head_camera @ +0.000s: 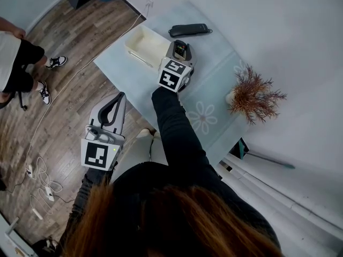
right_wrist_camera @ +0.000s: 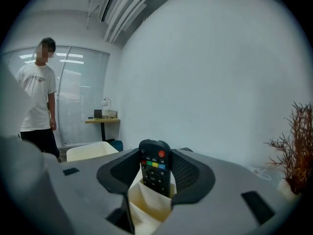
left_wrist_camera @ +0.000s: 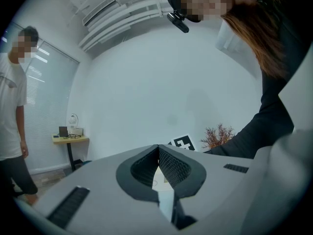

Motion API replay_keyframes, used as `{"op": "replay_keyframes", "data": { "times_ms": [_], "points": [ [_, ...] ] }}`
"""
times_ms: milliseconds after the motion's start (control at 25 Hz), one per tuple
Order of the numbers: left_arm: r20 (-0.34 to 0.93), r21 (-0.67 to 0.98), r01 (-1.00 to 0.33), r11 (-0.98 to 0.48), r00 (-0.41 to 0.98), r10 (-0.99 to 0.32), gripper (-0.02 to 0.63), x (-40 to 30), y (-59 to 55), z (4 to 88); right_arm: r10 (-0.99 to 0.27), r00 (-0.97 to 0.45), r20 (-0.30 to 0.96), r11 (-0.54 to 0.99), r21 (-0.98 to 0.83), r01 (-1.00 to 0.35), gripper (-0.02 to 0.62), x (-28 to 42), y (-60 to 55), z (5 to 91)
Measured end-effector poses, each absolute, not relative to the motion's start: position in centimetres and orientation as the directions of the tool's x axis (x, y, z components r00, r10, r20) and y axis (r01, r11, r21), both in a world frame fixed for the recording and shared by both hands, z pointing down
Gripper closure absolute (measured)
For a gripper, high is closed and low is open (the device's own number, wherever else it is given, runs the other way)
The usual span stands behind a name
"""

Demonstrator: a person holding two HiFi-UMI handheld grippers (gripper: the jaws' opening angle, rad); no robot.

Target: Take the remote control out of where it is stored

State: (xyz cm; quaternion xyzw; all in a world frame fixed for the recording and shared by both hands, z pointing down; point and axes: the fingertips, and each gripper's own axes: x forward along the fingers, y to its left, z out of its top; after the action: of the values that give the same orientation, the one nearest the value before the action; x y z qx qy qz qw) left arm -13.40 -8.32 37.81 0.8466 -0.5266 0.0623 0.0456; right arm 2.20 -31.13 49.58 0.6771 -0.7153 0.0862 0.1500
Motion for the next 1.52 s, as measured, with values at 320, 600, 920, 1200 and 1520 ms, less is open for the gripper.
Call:
{"op": "replay_keyframes", "data": {
  "times_ms": [320,600,920,1200,1520],
  "points": [
    [0.132,0.007,-0.893,-0.45,0.447,-0.885,0.597,-12.8,-8.4,37.2,-0.969,-0.113,0.22,0.134,0.084,-0.987,0.39,1.2,-30.2,44.9],
    [0.12,0.01,-0.889,-0.458,0.456,-0.882,0.597,-12.3,-8.5,36.8,-0.978,-0.164,0.132,0.177,0.096,-0.979,0.39,1.3,-28.2,40.9],
    [0.106,0.009,-0.877,-0.48,0.478,-0.872,0.597,-10.9,-8.4,36.4,-0.977,-0.197,0.076,0.204,0.096,-0.974,0.39,2.7,-26.0,38.3],
    [0.1,0.012,-0.869,-0.495,0.493,-0.864,0.597,-9.6,-8.4,36.4,-0.965,-0.26,0.044,0.263,0.088,-0.961,0.39,3.8,-23.1,36.2],
    [0.092,0.011,-0.862,-0.506,0.505,-0.858,0.597,-8.4,-8.2,36.1,-0.944,-0.325,0.049,0.329,0.126,-0.936,0.39,4.6,-20.2,35.5]
  ]
}}
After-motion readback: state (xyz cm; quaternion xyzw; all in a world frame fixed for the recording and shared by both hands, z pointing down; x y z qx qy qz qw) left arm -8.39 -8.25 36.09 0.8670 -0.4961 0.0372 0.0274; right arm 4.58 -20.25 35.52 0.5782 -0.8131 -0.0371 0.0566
